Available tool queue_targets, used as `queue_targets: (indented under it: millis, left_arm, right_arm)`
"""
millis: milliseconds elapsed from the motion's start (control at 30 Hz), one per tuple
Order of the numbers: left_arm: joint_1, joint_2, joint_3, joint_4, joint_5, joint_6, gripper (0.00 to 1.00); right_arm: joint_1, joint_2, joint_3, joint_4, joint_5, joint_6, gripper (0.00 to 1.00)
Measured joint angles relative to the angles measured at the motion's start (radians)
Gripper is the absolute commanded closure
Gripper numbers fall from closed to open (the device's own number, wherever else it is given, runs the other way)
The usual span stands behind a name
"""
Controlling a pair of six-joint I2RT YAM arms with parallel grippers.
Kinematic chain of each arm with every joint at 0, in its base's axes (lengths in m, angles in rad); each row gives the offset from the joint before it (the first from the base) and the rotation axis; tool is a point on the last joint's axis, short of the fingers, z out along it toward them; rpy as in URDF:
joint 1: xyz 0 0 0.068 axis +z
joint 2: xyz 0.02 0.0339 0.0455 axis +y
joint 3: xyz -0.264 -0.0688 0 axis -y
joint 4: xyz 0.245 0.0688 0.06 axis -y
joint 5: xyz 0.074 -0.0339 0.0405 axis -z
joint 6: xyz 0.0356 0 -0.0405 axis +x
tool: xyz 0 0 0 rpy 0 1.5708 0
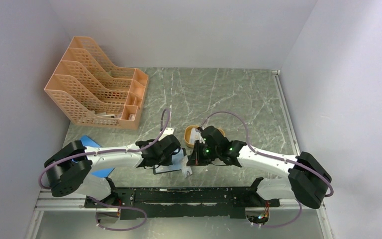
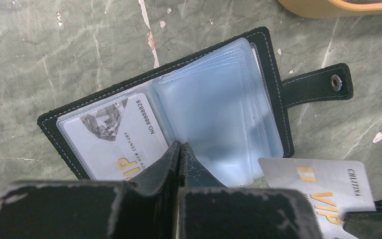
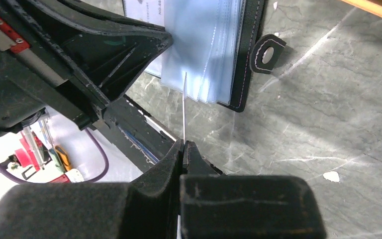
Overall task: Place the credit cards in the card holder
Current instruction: Turn over the card slot in the card holder.
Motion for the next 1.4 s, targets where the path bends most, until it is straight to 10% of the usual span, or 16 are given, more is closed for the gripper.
queue_targets:
  millis: [867,1400]
  left_arm:
    - [0.0,-0.002,-0.002,0.002,0.0,0.003,0.94]
    - [0.0,-0.124,0.039,-0.085,-0.008,0.018,0.67]
  right_arm:
    - [0.0,0.116,-0.025,0.07,-0.059,0.023,1.0]
    - [-0.001,0.175,0.0,0.164,-0.093,0.027,1.0]
